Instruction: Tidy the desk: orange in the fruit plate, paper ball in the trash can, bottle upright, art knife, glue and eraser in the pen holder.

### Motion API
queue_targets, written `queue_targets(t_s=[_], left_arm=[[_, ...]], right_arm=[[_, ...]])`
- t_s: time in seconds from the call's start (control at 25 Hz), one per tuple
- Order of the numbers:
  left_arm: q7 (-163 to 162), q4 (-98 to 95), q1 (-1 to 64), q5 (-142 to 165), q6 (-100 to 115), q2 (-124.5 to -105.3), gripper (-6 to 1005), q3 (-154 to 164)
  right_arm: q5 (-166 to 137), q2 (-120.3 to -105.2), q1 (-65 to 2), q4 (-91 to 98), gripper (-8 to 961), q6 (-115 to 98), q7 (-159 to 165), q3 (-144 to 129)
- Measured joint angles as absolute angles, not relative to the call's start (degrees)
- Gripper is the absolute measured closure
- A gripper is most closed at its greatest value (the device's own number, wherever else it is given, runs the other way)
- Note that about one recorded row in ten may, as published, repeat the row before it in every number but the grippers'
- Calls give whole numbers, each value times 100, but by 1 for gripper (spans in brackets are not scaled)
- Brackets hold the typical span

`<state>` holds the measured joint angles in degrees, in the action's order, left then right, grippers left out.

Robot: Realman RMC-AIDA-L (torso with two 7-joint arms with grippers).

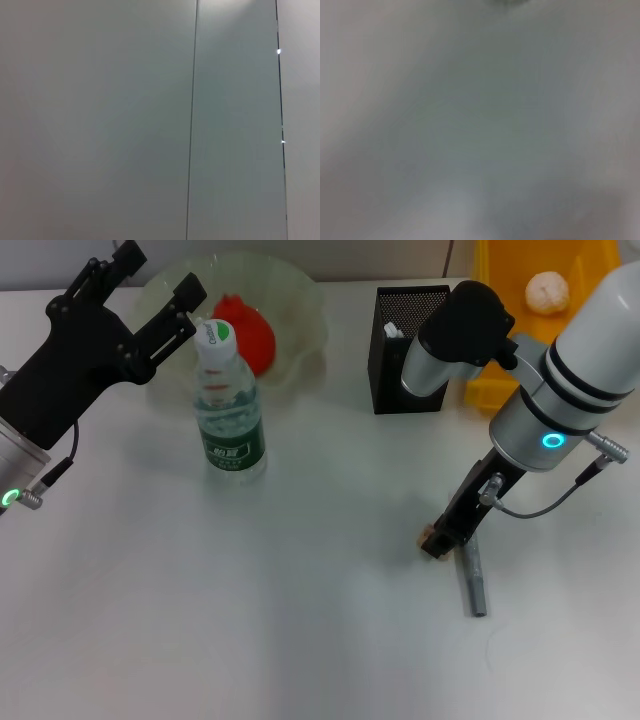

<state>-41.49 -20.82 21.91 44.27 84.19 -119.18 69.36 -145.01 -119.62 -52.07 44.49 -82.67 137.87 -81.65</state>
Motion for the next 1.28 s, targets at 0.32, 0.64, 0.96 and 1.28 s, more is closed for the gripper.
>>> queue_targets(t_s=[0.32, 0.64, 0.96, 1.28], left_arm=[[-4148, -2089, 2199, 4427, 8434, -11918, 197, 6914], [-4148, -2119, 2197, 4425, 8455, -11911, 197, 6896], [-4182, -2136, 2222, 4412, 8449, -11902, 197, 6890], [-4201, -2090, 2298, 4412, 8422, -11895, 197, 6922]], right_arm=[[-14503, -11907, -4751, 5335, 672, -8535, 14000, -7447], [-12710, -11915, -3438, 6718, 649, -8487, 12796, -5761], [-8806, -11890, -2901, 4163, 626, -7720, 7890, -4855], [-8576, -11889, -3513, 2950, 603, -6375, 6355, -4703]])
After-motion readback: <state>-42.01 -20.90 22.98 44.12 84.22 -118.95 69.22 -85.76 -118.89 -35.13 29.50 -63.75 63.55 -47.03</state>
